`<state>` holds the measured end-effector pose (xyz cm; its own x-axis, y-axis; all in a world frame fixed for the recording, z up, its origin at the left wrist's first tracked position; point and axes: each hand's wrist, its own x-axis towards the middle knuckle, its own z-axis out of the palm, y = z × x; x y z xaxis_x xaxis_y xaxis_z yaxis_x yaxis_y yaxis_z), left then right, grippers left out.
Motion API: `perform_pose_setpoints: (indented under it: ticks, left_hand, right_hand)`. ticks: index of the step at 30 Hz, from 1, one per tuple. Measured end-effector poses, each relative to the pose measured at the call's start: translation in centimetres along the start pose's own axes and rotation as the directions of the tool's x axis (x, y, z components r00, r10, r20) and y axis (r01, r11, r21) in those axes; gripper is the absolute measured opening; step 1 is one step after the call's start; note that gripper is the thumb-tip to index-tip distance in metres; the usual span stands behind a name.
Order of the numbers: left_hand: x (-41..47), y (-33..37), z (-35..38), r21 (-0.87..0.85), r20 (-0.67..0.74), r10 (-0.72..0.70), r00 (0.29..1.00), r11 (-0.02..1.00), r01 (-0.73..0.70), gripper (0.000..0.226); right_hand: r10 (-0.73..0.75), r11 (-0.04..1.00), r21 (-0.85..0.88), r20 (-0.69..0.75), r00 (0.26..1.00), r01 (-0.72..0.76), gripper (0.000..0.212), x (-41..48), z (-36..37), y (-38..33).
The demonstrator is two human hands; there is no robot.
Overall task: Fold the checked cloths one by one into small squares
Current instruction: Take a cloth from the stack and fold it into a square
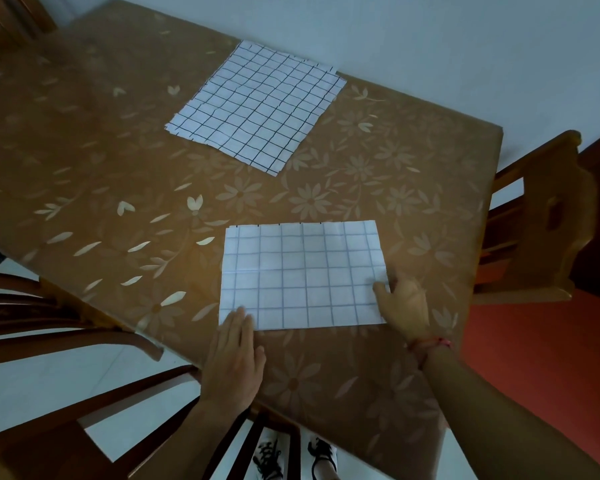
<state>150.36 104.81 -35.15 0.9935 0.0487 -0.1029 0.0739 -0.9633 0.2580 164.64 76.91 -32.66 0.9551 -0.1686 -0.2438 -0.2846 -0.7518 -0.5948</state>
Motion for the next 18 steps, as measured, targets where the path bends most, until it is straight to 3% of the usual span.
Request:
perform_pose_setpoints:
  ticks: [4,11,18]
  left_hand:
    - [1.5,1.6,0.4,0.011,0.037,0.108,0.993,0.994,-0.109,0.063]
    - [1.5,1.8,1.1,0.032,0.042,0.094,0.995,0.995,-0.096,0.065]
    - [1.4,1.7,1.4,0.033,0.015,0.099,0.995,0.995,-0.099,0.069]
  right_hand:
    - [0.119,0.992,0.044,0.048,0.992,-0.122,0.027,2.0,-0.8,-1.0]
    - [0.342,0.923,0.159,0.070,0.937,-0.349,0.035,4.5,-1.4,-2.3]
    - [0.366,0.867,0.284,0.192,0.910,-0.409,0.029,5.3,-1.2,-2.9]
